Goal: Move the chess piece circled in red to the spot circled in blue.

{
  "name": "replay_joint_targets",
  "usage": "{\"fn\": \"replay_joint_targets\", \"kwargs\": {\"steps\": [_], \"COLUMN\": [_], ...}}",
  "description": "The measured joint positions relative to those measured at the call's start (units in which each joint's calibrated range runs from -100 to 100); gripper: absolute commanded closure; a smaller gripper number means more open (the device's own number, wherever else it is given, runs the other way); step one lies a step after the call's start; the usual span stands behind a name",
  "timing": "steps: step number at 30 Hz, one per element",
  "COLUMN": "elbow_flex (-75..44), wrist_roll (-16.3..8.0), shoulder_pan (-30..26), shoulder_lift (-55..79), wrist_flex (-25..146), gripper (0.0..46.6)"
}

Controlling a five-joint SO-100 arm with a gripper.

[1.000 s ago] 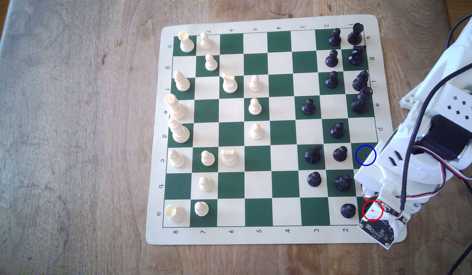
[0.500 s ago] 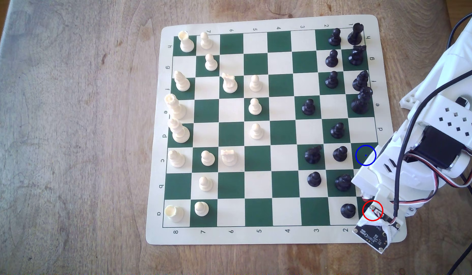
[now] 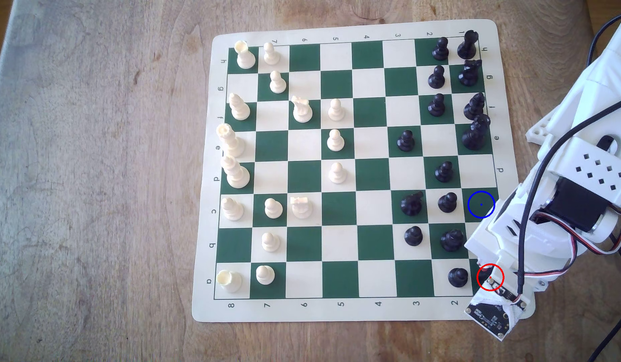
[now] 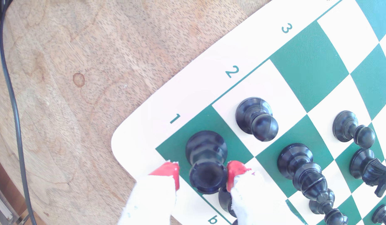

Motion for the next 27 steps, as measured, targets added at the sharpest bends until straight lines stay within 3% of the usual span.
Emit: {"fn": "replay_joint_targets", "kwargs": {"steps": [6,13,27], "elbow_flex": [0.0,-0.09,-7.86], "wrist_roll": [-0.05,-0.1,-0.54], "shoulder_pan": [0.0,0.0,0.0], "shoulder_lift": [0.84,1.26,0.59], "wrist_flex": [-0.24,-0.24,8.69], "gripper": [36.4,43.3,45.1]}}
